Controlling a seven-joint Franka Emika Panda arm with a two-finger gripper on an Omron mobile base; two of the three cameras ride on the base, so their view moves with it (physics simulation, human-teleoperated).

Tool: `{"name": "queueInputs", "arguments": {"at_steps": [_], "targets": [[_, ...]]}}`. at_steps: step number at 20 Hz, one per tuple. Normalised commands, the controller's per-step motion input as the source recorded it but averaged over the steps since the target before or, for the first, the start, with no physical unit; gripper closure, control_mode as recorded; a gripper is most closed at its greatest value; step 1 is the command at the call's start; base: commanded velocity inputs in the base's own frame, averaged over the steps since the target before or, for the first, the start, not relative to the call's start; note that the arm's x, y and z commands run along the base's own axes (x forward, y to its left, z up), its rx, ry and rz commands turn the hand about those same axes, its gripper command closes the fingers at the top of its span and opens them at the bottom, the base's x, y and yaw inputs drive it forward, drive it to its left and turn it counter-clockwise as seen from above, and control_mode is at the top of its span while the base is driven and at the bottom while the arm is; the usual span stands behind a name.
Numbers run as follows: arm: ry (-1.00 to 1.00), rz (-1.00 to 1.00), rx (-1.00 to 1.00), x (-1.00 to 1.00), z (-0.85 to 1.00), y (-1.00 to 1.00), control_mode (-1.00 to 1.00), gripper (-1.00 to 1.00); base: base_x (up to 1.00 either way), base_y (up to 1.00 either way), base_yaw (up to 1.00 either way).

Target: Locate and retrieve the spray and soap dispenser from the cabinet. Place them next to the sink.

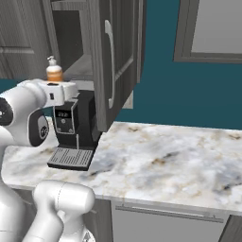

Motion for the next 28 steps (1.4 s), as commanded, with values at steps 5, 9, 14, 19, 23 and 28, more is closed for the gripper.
{"name": "queueInputs", "arguments": {"at_steps": [5,9,14,19,23,28], "targets": [[0.12,0.00,0.00,-1.00,-0.28,0.14,-1.00,1.00,0.00,0.00,0.00],[0.11,0.00,0.00,-1.00,-0.32,0.04,-1.00,1.00,0.00,0.00,0.00],[0.11,-0.02,0.00,-0.76,-0.24,0.00,-1.00,1.00,0.00,0.00,0.00],[0.00,0.00,0.00,-0.32,-0.03,0.00,-1.00,1.00,0.00,0.00,0.00],[0.00,0.00,0.00,0.00,0.00,0.00,-1.00,1.00,0.00,0.00,0.00],[0.01,0.00,0.00,-0.07,-0.03,0.00,1.00,1.00,-0.28,-0.01,0.00]]}}
